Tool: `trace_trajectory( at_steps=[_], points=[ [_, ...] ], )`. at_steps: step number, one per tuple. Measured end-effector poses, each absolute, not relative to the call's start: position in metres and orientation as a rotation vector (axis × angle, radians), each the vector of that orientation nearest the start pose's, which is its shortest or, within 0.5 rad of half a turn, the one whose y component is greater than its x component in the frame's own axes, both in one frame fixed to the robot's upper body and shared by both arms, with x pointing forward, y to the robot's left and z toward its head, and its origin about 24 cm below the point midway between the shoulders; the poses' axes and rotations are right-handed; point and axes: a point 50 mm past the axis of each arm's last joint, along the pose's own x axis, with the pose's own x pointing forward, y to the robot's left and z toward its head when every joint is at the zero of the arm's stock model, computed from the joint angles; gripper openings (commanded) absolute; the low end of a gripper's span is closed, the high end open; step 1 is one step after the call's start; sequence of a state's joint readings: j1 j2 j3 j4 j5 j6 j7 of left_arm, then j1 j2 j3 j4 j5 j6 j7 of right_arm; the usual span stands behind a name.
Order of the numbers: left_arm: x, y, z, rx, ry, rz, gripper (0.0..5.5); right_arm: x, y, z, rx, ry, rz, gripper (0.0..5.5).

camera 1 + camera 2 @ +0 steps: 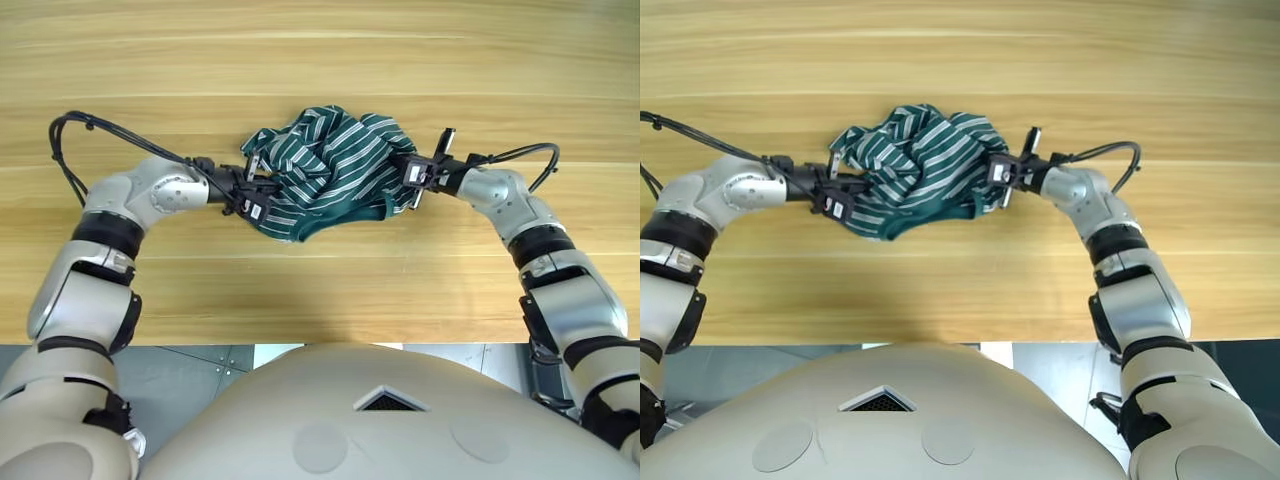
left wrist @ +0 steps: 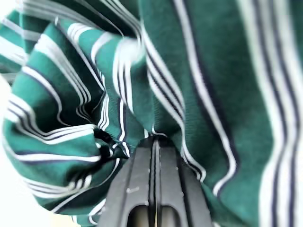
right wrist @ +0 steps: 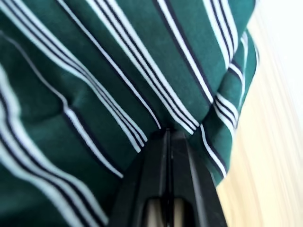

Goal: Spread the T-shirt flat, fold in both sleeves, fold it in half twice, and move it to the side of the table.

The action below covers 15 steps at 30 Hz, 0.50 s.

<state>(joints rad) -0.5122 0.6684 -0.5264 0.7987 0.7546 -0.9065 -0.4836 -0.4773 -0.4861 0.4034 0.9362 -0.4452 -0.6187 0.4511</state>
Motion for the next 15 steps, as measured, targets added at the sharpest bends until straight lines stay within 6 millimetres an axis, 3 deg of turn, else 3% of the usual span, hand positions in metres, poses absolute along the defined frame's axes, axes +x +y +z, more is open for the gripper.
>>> trace_trajectory(
  at_steps=[8, 12, 15],
  points=[
    [0.282, 0.211, 0.01, 1.48, 0.036, -1.259, 0.0, 0.29, -0.231, -0.009, -1.027, 0.298, 0.803, 0.03],
    [0.281, 0.209, 0.01, 1.444, 0.008, -1.248, 0.0, 0.285, -0.23, -0.008, -0.952, 0.28, 0.814, 0.03],
    [0.282, 0.201, 0.012, 1.418, -0.064, -1.229, 0.0, 0.269, -0.213, -0.005, -0.82, 0.202, 0.944, 0.03]
  ],
)
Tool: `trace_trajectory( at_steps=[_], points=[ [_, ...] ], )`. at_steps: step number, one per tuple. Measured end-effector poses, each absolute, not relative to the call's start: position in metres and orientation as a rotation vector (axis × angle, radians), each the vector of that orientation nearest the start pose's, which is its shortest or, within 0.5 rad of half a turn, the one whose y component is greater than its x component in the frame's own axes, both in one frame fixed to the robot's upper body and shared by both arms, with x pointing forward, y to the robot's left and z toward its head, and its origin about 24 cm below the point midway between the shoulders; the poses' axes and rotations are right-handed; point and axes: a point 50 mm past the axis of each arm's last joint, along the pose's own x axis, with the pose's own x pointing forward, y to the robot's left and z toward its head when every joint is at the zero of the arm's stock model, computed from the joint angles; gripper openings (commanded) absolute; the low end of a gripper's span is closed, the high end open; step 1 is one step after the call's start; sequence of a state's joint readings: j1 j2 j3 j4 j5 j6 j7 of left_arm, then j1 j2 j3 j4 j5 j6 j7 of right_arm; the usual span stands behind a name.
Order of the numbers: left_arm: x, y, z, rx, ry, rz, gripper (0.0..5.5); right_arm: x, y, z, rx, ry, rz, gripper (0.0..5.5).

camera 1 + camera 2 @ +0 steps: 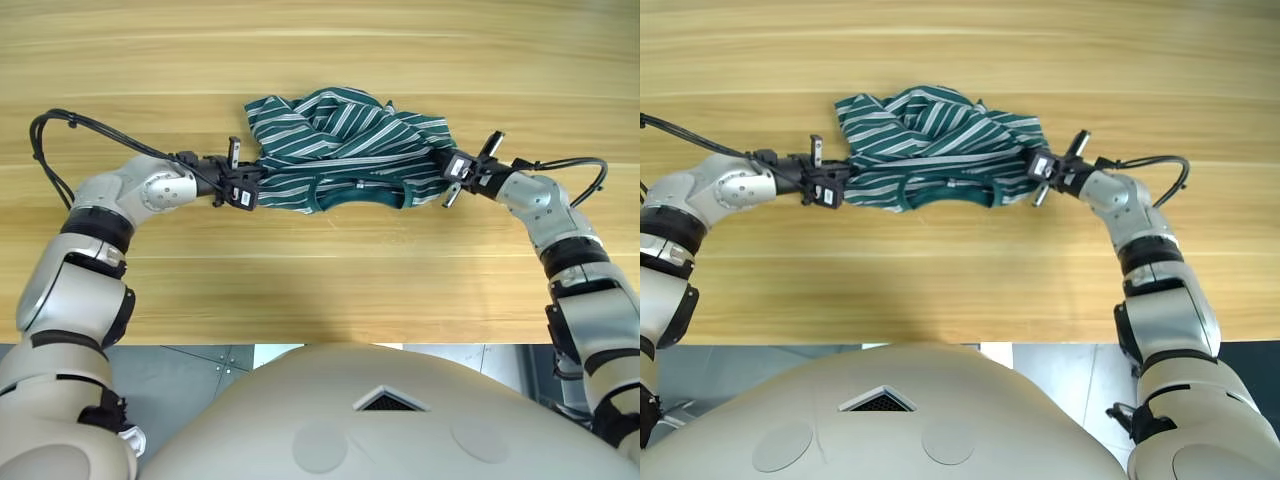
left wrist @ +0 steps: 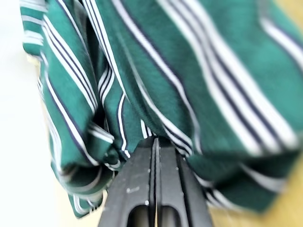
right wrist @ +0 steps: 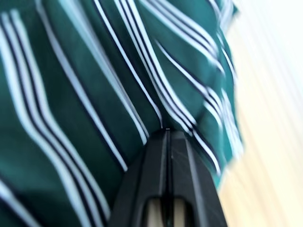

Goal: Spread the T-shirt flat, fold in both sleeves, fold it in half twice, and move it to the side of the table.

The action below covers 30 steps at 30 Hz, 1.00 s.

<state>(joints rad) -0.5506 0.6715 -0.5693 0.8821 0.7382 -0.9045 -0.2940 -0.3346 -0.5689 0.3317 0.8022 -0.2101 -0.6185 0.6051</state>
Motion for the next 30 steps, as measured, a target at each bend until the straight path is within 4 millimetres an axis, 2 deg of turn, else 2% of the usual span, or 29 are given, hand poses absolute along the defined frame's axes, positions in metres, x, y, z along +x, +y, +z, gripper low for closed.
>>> trace_trajectory(
  at_steps=[2, 4, 6, 11, 15, 16, 19, 21, 23, 27, 30],
  points=[
    [0.284, 0.193, 0.013, 1.39, -0.123, -1.196, 0.0, 0.255, -0.202, -0.002, -0.731, 0.159, 1.048, 0.03],
    [0.286, 0.184, 0.015, 1.359, -0.194, -1.143, 0.23, 0.241, -0.192, 0.003, -0.648, 0.116, 1.14, 0.0],
    [0.289, 0.181, 0.02, 1.359, -0.248, -1.134, 0.65, 0.239, -0.19, 0.012, -0.606, 0.079, 1.161, 0.0],
    [0.298, 0.184, 0.036, 1.42, -0.361, -1.052, 1.25, 0.243, -0.192, 0.025, -0.569, 0.024, 1.121, 0.0],
    [0.299, 0.193, 0.045, 1.432, -0.386, -1.052, 1.25, 0.25, -0.199, 0.032, -0.57, 0.003, 1.037, 0.0],
    [0.297, 0.194, 0.047, 1.404, -0.393, -1.067, 1.44, 0.251, -0.2, 0.033, -0.572, 0.0, 1.028, 0.0],
    [0.279, 0.197, 0.054, 1.243, -0.423, -1.137, 1.87, 0.249, -0.205, 0.04, -0.582, -0.015, 1.037, 0.0],
    [0.265, 0.199, 0.058, 1.155, -0.431, -1.181, 2.16, 0.246, -0.208, 0.044, -0.588, -0.019, 1.054, 0.34],
    [0.243, 0.204, 0.065, 1.034, -0.415, -1.264, 2.53, 0.237, -0.211, 0.044, -0.586, 0.0, 1.095, 0.77],
    [0.205, 0.222, 0.069, 0.877, -0.221, -1.437, 3.08, 0.214, -0.218, 0.05, -0.644, 0.073, 1.222, 1.37],
    [0.2, 0.222, 0.064, 0.854, -0.145, -1.475, 3.56, 0.208, -0.213, 0.046, -0.645, 0.108, 1.274, 1.91]
  ],
)
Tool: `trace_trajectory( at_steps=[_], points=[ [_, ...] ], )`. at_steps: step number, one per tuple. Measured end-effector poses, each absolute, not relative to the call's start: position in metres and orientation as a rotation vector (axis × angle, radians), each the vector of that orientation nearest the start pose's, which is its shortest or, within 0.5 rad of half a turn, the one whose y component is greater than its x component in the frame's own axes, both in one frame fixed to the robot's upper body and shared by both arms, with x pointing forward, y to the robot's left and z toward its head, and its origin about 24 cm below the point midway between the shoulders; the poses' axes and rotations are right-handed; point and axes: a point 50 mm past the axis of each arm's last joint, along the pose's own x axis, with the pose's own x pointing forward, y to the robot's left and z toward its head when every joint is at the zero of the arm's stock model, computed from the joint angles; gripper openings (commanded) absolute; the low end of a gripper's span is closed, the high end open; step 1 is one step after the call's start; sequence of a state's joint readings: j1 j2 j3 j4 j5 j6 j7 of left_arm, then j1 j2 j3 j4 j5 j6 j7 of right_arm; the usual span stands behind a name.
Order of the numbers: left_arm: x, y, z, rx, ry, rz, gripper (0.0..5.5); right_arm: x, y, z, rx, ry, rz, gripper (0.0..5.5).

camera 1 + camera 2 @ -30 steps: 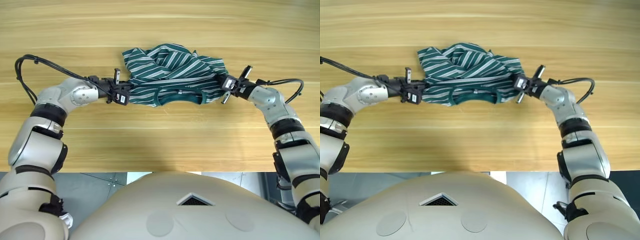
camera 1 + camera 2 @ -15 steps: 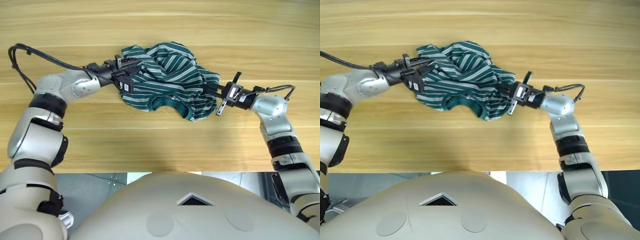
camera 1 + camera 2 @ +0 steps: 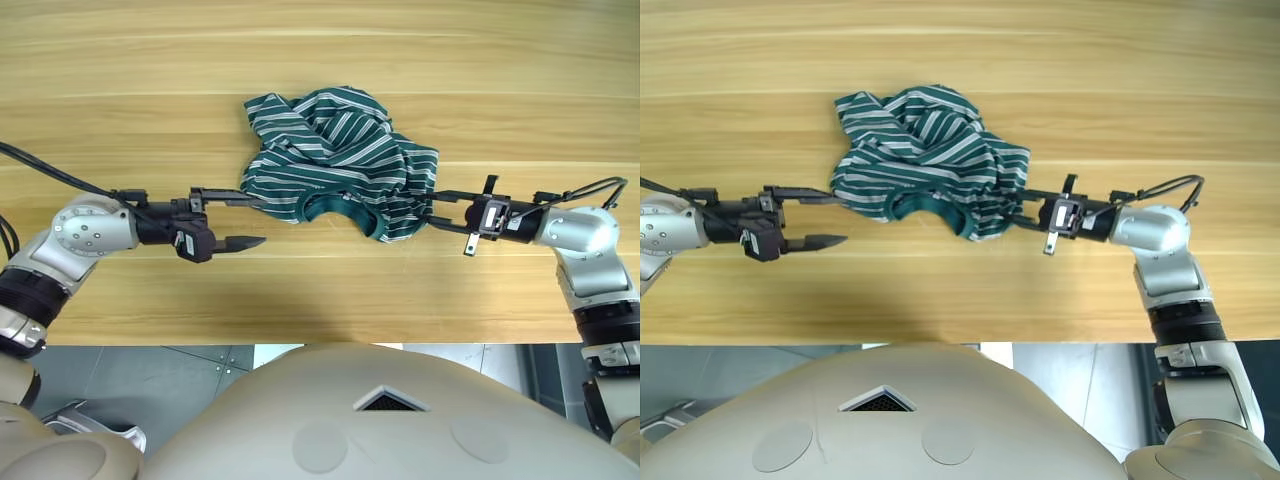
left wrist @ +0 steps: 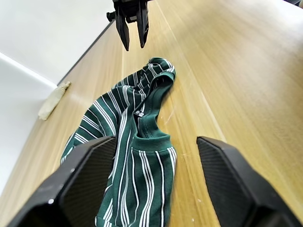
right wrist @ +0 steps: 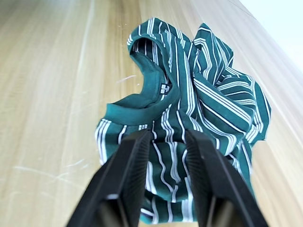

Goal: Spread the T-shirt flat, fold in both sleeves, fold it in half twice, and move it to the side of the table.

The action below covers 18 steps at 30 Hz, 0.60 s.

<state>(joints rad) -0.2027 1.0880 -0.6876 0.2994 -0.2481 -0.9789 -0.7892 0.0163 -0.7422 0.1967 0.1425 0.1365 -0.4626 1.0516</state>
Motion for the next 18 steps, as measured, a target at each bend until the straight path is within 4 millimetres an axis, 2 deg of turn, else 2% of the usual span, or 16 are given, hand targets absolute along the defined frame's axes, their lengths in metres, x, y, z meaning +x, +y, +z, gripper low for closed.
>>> trace_trajectory(
  at_steps=[1, 5, 9, 11, 18],
  points=[
    [0.202, 0.222, 0.058, 0.863, -0.113, -1.476, 3.72, 0.203, -0.211, 0.039, -0.651, 0.145, 1.312, 2.08],
    [0.211, 0.213, 0.03, 0.981, -0.042, -1.428, 3.72, 0.193, -0.203, 0.019, -0.7, 0.232, 1.37, 2.08],
    [0.228, 0.202, 0.022, 1.095, -0.074, -1.358, 3.72, 0.195, -0.2, 0.013, -0.734, 0.235, 1.357, 2.08],
    [0.23, 0.199, 0.019, 1.12, -0.09, -1.347, 3.72, 0.196, -0.198, 0.013, -0.753, 0.223, 1.363, 2.08],
    [0.229, 0.202, 0.015, 1.172, -0.091, -1.382, 2.46, 0.205, -0.195, 0.011, -0.787, 0.196, 1.315, 2.12]
  ],
)
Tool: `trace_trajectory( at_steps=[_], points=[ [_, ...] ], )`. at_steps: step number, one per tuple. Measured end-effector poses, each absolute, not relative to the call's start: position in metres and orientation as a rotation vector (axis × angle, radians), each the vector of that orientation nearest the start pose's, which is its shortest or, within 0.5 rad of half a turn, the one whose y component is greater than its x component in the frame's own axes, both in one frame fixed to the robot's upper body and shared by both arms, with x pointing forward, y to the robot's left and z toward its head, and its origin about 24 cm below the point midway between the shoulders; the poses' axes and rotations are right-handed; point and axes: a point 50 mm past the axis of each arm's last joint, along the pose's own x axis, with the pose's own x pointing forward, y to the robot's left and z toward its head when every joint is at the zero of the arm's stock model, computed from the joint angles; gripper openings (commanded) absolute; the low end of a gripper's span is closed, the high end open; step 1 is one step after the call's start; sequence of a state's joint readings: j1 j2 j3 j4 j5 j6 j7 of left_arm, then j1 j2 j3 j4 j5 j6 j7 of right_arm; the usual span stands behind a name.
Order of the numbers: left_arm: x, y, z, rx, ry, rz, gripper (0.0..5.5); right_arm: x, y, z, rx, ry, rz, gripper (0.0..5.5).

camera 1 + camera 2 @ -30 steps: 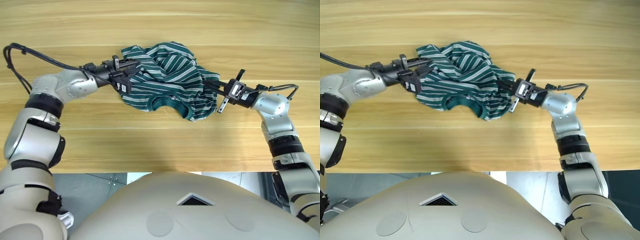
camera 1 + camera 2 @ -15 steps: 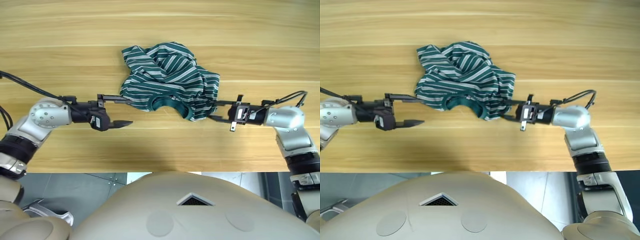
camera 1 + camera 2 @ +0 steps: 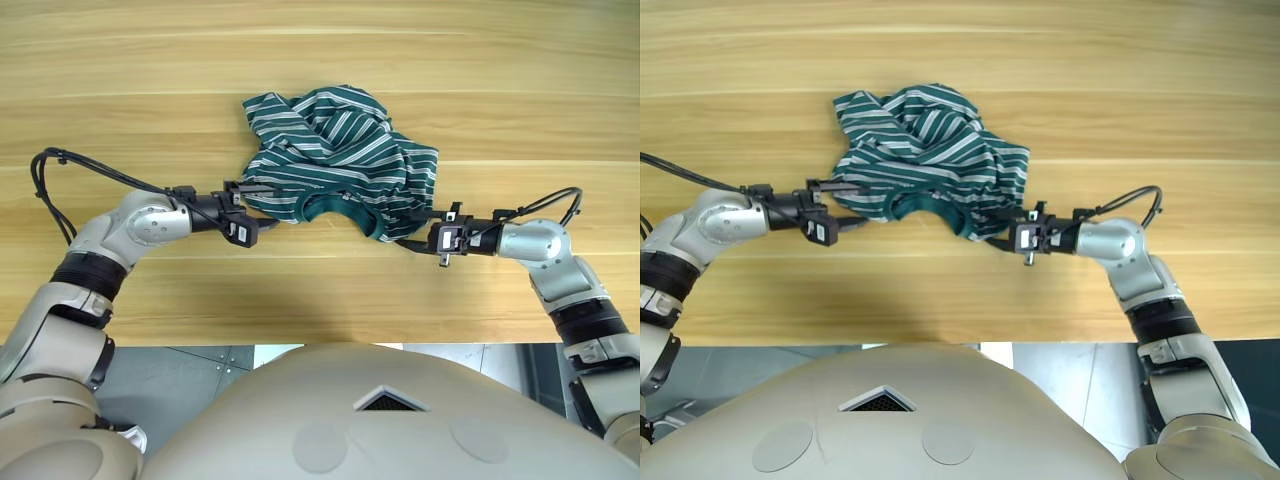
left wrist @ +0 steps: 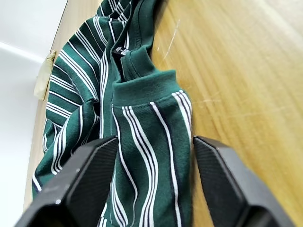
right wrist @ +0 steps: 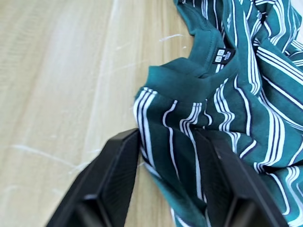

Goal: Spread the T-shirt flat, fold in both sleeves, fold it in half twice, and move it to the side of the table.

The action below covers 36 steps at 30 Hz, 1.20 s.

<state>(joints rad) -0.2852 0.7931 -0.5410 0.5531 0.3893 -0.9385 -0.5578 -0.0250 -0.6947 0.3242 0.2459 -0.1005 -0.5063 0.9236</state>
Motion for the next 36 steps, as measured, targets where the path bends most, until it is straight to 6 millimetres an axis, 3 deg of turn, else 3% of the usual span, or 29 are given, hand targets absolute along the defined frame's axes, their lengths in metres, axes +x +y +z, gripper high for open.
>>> trace_trajectory(
  at_steps=[10, 14, 21, 26, 28, 31, 33, 36],
  points=[
    [0.233, 0.21, 0.011, 1.235, -0.034, -1.395, 0.79, 0.214, -0.196, 0.009, -0.817, 0.195, 1.267, 2.12],
    [0.237, 0.215, 0.009, 1.281, -0.012, -1.38, 0.03, 0.214, -0.195, 0.007, -0.817, 0.2, 1.271, 1.33],
    [0.238, 0.215, 0.007, 1.28, -0.009, -1.372, 0.0, 0.211, -0.193, 0.004, -0.813, 0.206, 1.285, 0.13],
    [0.237, 0.209, 0.01, 1.182, -0.061, -1.373, 0.0, 0.214, -0.194, 0.005, -0.809, 0.193, 1.269, 0.04],
    [0.24, 0.203, 0.014, 1.119, -0.11, -1.346, 0.0, 0.223, -0.202, 0.01, -0.815, 0.193, 1.218, 0.04],
    [0.268, 0.207, 0.041, 1.133, -0.192, -1.202, 0.0, 0.249, -0.216, 0.028, -0.837, 0.148, 1.096, 0.04],
    [0.296, 0.209, 0.077, 1.169, -0.302, -1.063, 0.0, 0.274, -0.224, 0.054, -0.87, 0.07, 0.991, 0.04],
    [0.322, 0.211, 0.125, 1.201, -0.438, -0.918, 0.0, 0.303, -0.233, 0.09, -0.906, -0.04, 0.86, 0.04]
  ],
)
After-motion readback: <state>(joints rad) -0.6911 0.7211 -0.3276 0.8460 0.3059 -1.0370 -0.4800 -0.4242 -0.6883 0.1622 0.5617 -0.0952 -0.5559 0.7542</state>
